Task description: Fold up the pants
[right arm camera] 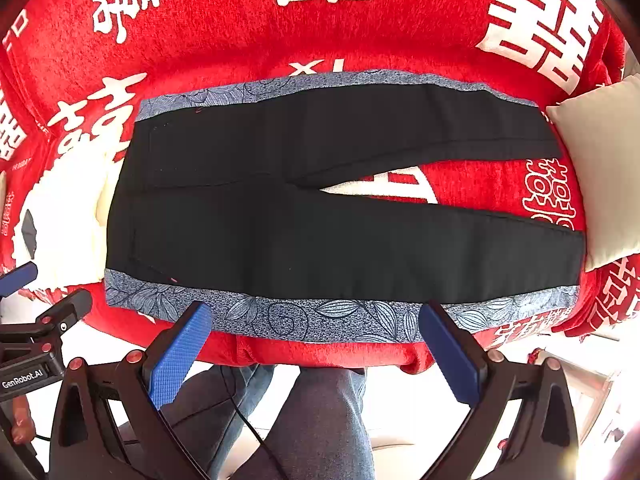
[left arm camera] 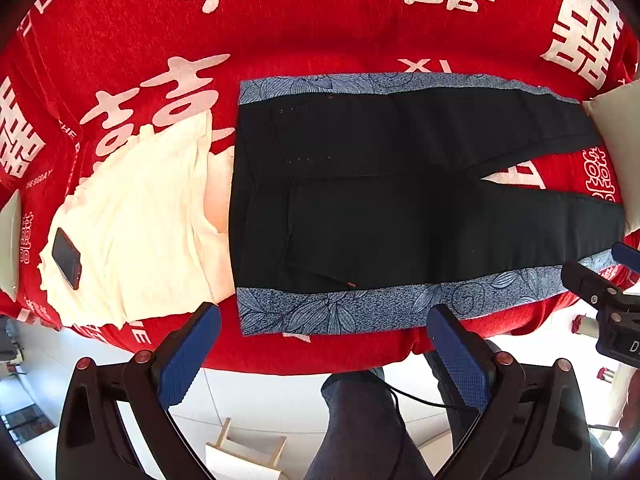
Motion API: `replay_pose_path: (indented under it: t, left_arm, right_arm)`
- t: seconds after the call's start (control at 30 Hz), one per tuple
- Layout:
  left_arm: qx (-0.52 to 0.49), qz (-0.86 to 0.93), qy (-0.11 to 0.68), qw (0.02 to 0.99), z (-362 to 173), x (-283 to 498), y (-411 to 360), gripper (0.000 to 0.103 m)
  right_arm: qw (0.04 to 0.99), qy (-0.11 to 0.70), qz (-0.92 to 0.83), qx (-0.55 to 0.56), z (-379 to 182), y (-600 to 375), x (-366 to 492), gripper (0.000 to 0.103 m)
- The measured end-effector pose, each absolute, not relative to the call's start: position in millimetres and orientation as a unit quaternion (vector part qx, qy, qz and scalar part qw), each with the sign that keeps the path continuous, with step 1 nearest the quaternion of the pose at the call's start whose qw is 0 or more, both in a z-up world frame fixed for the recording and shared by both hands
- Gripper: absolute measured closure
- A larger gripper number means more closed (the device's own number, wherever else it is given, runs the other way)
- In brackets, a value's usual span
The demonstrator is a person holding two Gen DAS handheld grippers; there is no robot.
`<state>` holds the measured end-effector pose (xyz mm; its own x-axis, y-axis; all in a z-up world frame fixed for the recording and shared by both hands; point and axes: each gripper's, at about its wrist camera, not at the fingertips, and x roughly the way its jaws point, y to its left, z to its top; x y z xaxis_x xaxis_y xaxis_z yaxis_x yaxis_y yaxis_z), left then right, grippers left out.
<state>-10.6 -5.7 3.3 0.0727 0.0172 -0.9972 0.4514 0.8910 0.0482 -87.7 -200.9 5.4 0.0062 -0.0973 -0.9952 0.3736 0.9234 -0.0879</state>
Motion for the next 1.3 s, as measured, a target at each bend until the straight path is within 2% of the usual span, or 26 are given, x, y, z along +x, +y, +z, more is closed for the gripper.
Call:
replay_pose_path:
  t: [1.3]
  left_arm:
    - [0.208,-0.180,0.628,0.728,15,-4,-6,0.000]
  right_arm:
    - [0.701,0.678,-0.203,0.094,11,-193,-87,0.000]
